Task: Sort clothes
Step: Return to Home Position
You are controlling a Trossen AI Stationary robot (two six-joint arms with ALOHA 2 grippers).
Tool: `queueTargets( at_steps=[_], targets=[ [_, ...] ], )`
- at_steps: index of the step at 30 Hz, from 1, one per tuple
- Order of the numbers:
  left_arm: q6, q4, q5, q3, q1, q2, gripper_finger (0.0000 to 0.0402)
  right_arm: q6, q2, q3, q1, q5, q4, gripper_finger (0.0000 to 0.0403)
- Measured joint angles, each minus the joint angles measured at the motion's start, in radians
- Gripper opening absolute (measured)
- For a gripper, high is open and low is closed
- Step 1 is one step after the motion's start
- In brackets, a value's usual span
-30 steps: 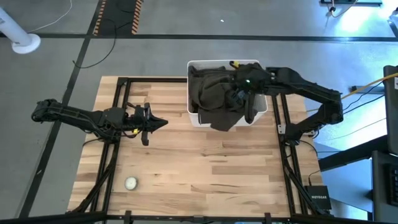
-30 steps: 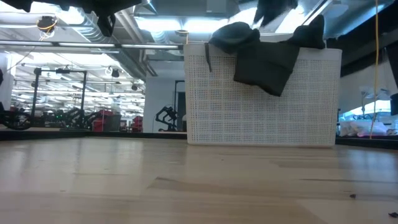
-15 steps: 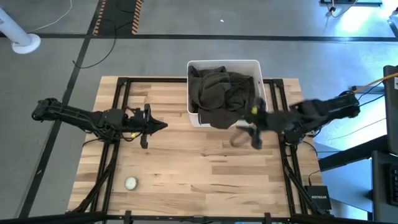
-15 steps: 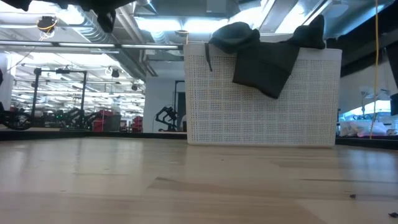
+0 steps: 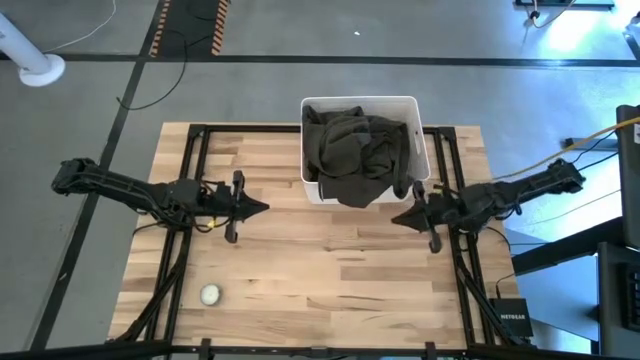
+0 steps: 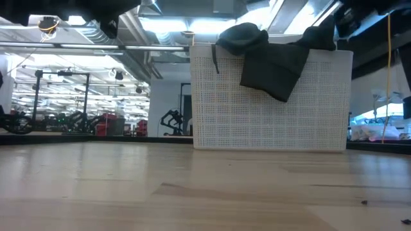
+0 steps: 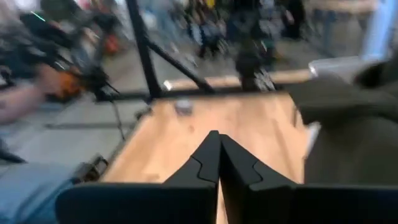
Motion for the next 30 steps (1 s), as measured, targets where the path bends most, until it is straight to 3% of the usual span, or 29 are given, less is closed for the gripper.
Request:
queueTargets(
  at_steps=[9, 14, 20, 26, 30],
  targets=[
    [0.016, -0.019, 0.028, 0.000, 0.047, -0.003, 0.0000, -0.026, -0.216, -0.170, -0.098, -0.066, 0.035, 0.0025],
    [-0.039, -0.080, 0.064, 0.000, 0.084, -0.001, 0.0000, -0.035, -0.283, -0.285, -0.096, 0.009, 0.058, 0.0012],
    [-0.016, -0.091, 0.082, 0.000, 0.120, -0.001, 0.0000, -0.127, -0.301, -0.415, -0.096, 0.130, 0.291, 0.0015],
    [-0.037, -0.087, 0.128, -0.030, 0.178, -0.001, 0.0000, -0.206, -0.298, -0.416, -0.096, 0.233, 0.327, 0.0024],
    [-0.142, -0.097, 0.164, -0.105, 0.214, -0.034, 0.0000, -0.215, -0.299, -0.416, -0.096, 0.275, 0.318, 0.0018]
  ],
)
